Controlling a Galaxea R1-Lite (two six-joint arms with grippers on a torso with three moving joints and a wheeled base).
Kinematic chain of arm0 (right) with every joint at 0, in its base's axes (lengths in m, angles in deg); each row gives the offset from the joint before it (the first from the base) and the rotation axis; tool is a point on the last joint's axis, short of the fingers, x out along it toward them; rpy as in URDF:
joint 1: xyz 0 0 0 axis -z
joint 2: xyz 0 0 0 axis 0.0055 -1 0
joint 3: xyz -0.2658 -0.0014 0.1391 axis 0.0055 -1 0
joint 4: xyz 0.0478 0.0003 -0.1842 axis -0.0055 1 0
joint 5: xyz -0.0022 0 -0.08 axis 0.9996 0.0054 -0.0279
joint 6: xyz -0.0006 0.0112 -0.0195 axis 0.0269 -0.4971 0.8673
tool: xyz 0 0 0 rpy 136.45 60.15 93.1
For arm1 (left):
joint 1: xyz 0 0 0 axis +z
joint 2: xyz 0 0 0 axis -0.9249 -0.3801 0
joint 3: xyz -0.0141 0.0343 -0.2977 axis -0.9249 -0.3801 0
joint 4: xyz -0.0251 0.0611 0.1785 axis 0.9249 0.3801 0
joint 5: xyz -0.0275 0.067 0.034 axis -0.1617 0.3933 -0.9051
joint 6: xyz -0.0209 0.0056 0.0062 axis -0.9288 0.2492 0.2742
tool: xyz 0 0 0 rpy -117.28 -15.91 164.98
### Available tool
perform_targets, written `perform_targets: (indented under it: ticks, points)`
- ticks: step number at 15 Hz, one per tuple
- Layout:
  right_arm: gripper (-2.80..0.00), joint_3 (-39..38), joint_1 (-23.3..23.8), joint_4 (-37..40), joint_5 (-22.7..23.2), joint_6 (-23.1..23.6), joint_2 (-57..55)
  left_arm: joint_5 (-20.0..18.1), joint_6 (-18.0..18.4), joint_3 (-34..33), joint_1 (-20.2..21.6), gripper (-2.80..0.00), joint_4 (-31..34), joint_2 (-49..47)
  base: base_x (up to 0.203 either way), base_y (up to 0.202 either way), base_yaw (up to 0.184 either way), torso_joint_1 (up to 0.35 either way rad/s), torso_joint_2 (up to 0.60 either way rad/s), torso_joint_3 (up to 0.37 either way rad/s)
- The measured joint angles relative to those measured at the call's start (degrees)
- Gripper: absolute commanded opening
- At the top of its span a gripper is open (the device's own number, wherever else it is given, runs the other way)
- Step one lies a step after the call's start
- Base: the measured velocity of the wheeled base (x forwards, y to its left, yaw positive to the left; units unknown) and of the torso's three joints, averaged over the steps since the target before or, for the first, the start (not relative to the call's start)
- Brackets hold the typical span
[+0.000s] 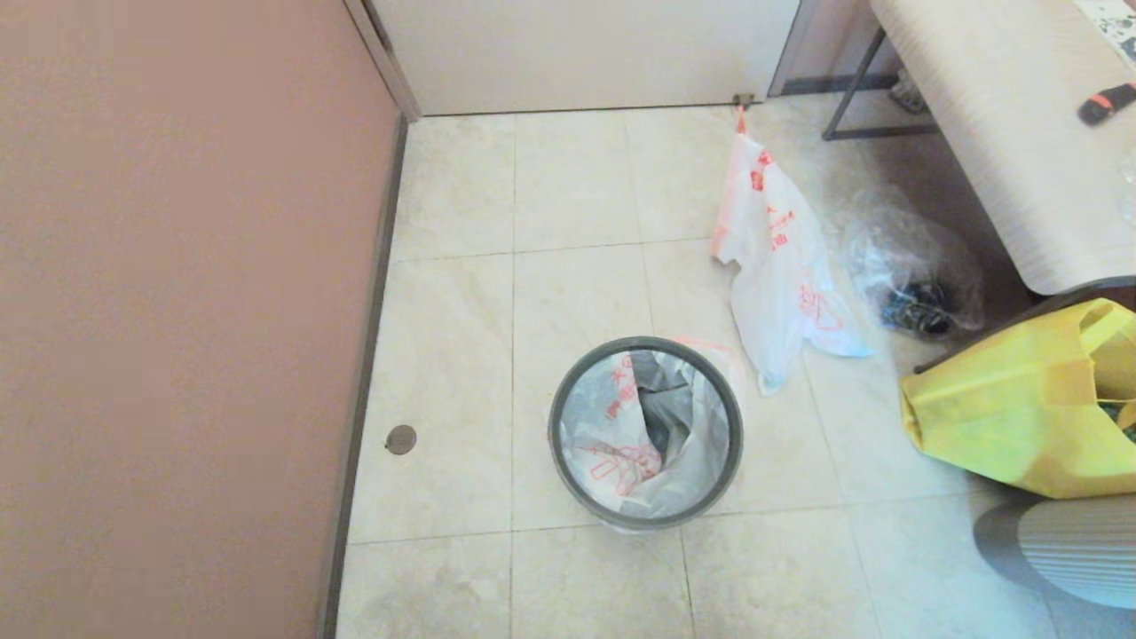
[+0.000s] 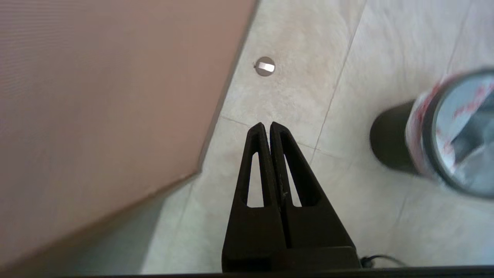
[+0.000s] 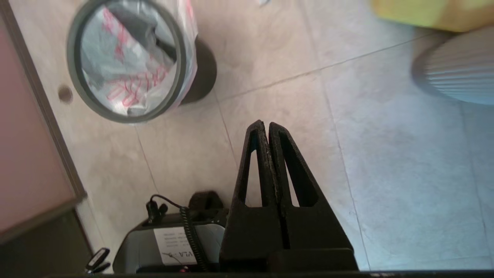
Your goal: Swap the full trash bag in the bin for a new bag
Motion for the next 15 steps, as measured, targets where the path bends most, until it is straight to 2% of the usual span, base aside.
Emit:
perform_targets:
  ticks: [2, 4, 6, 7, 9, 11, 13, 15]
  points:
    - [-2.80, 0.65, 2.07, 5.94, -0.48, -0.06, 7.38, 0.09, -0.91, 2.07, 1.39, -2.80, 0.74, 1.32, 0.000, 0.000, 0.000, 0.000, 0.00, 0.000]
    - [-2.80, 1.05, 5.99, 9.72, -1.10, -0.38, 13.36, -1.82, -0.80, 3.25, 5.56, -2.80, 1.01, 2.06, 0.000, 0.000, 0.000, 0.000, 0.00, 0.000]
    - [-2.80, 1.02, 7.57, 10.57, -3.64, -0.81, 16.68, -8.00, -0.58, 3.15, 10.44, -2.80, 2.65, 3.87, 0.000, 0.000, 0.000, 0.000, 0.00, 0.000]
    - [-2.80, 0.96, 7.77, 10.53, -4.11, 0.52, 17.61, -10.43, -0.47, 2.64, 11.39, -2.80, 4.43, 5.03, 0.000, 0.000, 0.000, 0.000, 0.00, 0.000]
    - [-2.80, 0.93, 7.84, 10.41, -4.19, 5.42, 18.47, -11.75, 0.30, 0.32, 11.58, -2.80, 5.40, 7.55, 0.000, 0.000, 0.000, 0.000, 0.00, 0.000]
    - [-2.80, -0.17, 7.86, 10.38, -3.78, 10.70, 19.01, -14.68, 3.62, -3.63, 11.16, -2.80, 5.27, 11.19, 0.000, 0.000, 0.000, 0.000, 0.00, 0.000]
    - [-2.80, -0.85, 7.81, 10.11, -3.81, 11.86, 19.19, -19.58, 6.59, -6.24, 10.76, -2.80, 4.43, 15.21, 0.000, 0.000, 0.000, 0.000, 0.00, 0.000]
    - [-2.80, -1.81, 6.85, 10.11, -3.34, 14.05, 20.17, -25.33, 8.66, -9.06, 10.48, -2.80, 0.04, 17.26, 0.000, 0.000, 0.000, 0.000, 0.00, 0.000]
